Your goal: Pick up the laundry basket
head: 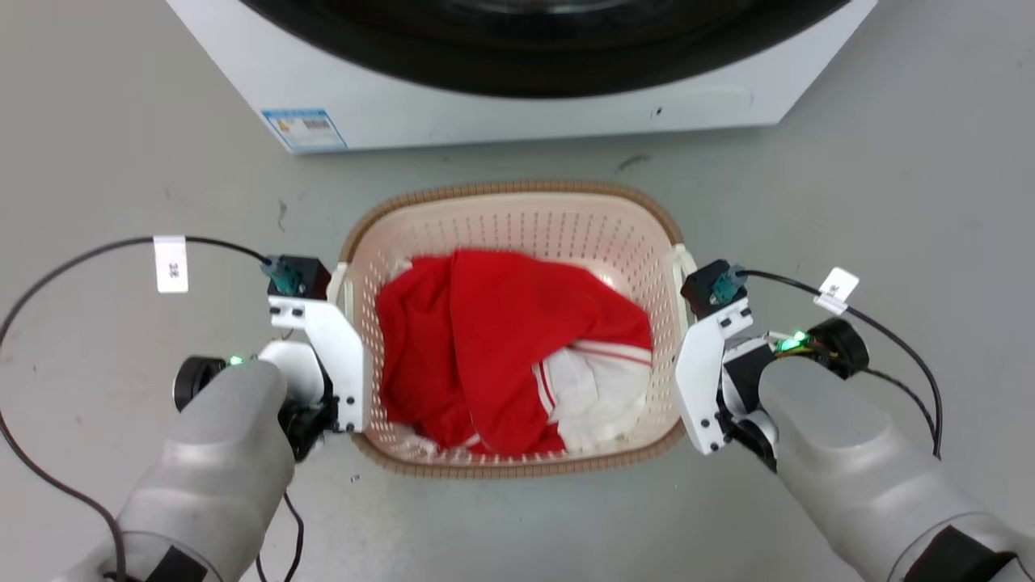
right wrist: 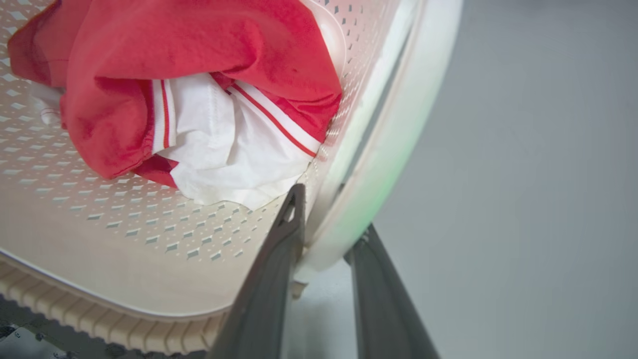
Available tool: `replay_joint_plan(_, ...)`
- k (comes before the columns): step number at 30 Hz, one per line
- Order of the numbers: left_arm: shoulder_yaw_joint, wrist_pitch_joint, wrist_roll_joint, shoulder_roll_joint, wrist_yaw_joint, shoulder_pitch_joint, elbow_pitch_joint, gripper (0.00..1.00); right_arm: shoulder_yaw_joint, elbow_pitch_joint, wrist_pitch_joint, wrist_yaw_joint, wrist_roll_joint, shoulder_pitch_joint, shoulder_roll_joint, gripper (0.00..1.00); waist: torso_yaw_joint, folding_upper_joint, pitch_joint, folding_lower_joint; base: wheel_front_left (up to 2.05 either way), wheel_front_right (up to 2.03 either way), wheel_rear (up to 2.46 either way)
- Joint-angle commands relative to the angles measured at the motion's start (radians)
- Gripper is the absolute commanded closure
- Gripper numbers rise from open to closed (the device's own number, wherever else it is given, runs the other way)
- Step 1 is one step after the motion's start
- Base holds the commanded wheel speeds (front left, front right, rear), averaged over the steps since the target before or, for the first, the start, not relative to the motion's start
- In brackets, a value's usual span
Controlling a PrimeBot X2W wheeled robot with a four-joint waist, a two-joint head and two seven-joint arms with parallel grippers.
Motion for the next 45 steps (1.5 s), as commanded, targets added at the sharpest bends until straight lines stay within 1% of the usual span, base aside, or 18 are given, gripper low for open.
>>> replay_joint_plan(1, -0.012, 0.010, -0.008, 0.004, -0.003, 0.017, -0.014, 1.00, 0.022, -0.013, 0.018, 0.003, 0.014, 0.024, -0.006, 1.00, -0.004, -0.0001, -0.060, 0.0001, 0.00, 0.00, 0.00)
replay_joint_plan(12, -0.086, 0.108, -0.106, 0.020, -0.004, 0.120, -0.057, 1.00, 0.156, -0.061, 0.112, 0.003, 0.169, 0.120, -0.045, 1.00, -0.003, -0.0001, -0.226, 0.0001, 0.00, 0.00, 0.00)
replay_joint_plan(25, -0.160, 0.135, -0.188, 0.027, -0.004, 0.250, -0.069, 1.00, 0.287, -0.070, 0.149, 0.003, 0.291, 0.226, -0.058, 1.00, -0.003, -0.0001, -0.392, 0.0001, 0.00, 0.00, 0.00)
replay_joint_plan(35, -0.204, 0.147, -0.229, 0.020, -0.004, 0.286, -0.060, 1.00, 0.329, -0.063, 0.160, 0.003, 0.342, 0.259, -0.058, 1.00, -0.009, -0.0001, -0.444, 0.0001, 0.00, 0.00, 0.00)
replay_joint_plan(45, -0.236, 0.132, -0.251, 0.021, -0.004, 0.289, -0.054, 1.00, 0.344, -0.053, 0.160, 0.003, 0.359, 0.274, -0.057, 1.00, -0.009, -0.0001, -0.467, 0.0001, 0.00, 0.00, 0.00)
